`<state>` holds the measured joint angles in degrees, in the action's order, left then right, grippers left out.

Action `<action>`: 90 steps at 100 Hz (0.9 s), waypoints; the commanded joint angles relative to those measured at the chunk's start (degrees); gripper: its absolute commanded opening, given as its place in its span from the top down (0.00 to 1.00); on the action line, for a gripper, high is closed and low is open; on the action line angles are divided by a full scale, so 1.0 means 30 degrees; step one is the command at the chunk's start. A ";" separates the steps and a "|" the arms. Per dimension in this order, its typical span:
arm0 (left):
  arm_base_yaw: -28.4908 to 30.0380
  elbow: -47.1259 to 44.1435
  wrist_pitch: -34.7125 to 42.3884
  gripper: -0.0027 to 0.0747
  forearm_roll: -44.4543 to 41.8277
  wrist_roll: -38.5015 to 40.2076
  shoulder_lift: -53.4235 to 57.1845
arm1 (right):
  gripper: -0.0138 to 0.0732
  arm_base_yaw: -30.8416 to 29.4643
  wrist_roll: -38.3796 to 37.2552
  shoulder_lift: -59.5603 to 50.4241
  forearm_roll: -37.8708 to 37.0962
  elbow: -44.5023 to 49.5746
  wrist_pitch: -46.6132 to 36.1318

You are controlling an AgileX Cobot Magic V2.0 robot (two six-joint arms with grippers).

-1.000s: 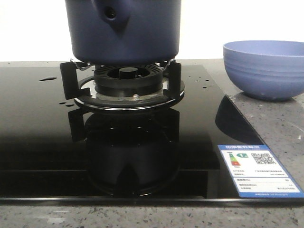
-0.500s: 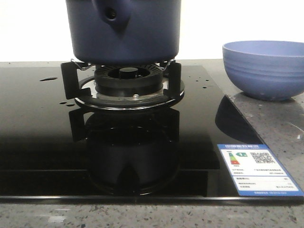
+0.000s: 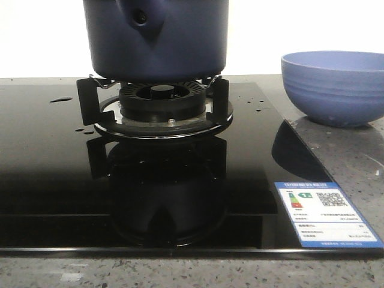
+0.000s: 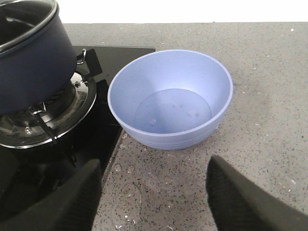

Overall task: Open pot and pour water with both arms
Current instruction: 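Move the left gripper toward the blue knob on the pot lid, then close the left gripper around the blue lid knob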

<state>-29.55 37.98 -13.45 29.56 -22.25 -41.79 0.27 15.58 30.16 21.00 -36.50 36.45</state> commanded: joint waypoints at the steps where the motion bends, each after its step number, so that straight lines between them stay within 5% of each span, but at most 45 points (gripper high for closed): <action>1: -0.1393 0.0673 0.3465 0.39 -0.0078 -0.0029 -0.1258 | 0.34 0.0021 0.0226 0.0255 0.0380 -0.0718 -0.1424; 28: -0.3498 0.2222 0.7807 0.39 -0.1244 -0.0029 -0.5749 | 0.34 0.0021 0.0253 0.0255 0.0380 -0.0718 -0.1424; 90: -0.2857 0.7130 0.8656 0.39 -0.1687 -0.0029 -1.2080 | 0.34 0.0021 0.0336 0.0255 0.0380 -0.0718 -0.1424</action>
<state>-38.77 57.25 7.47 24.73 -22.37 -79.07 0.27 15.92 30.16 21.00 -36.50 36.34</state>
